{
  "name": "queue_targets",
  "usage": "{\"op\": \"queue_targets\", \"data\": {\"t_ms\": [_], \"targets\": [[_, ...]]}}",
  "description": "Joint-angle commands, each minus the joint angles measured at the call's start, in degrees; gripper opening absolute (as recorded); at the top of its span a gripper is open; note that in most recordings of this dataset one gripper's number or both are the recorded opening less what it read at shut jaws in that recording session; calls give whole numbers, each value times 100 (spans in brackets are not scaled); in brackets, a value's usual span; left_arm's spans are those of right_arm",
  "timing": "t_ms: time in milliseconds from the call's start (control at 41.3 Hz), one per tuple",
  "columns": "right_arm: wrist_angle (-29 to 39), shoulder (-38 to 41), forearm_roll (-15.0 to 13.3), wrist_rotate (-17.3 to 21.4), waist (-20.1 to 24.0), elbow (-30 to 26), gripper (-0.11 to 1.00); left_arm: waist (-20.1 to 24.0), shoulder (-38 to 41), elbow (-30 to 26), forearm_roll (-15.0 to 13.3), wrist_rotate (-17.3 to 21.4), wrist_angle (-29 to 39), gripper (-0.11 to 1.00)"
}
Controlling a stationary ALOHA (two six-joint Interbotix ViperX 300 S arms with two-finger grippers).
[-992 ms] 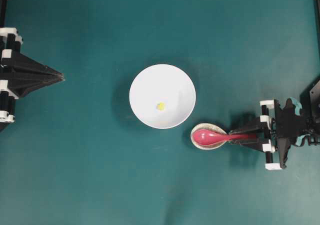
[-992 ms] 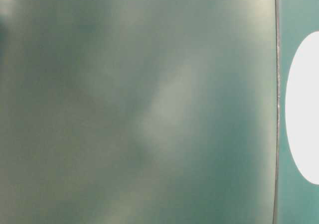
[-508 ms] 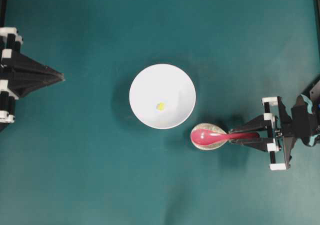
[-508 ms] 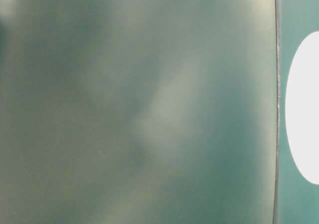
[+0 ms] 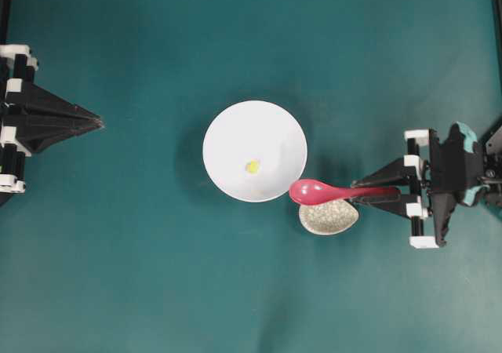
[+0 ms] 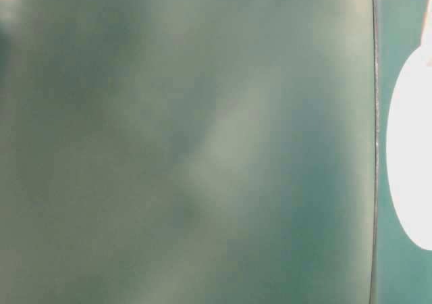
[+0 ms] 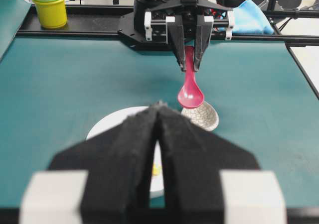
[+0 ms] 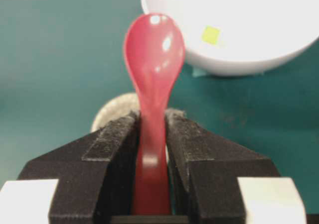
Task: Scoop the yellow hexagonal prism block from the bowl with a spoon using the right arm.
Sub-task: 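Lift the spoon with the right gripper and carry it over the bowl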
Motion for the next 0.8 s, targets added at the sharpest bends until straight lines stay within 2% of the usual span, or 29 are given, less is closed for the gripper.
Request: {"op": "queue_targets", "data": {"t_ms": [0,242,581,774], "targets": [[624,-369,-18,-211,-272,-290,24,0,9,-123,9,-9,114,0],[2276,-861,-18,-650,-1020,-844,24,0,18,-123,9,-18,308,0],[4052,-888,-62,-659,-1942,-1573,24,9,44,-123,0,-9,281,0],[4755,-861,-149,-659,-2364,-1978,24,9,167,-114,9,-9,316,0]]}}
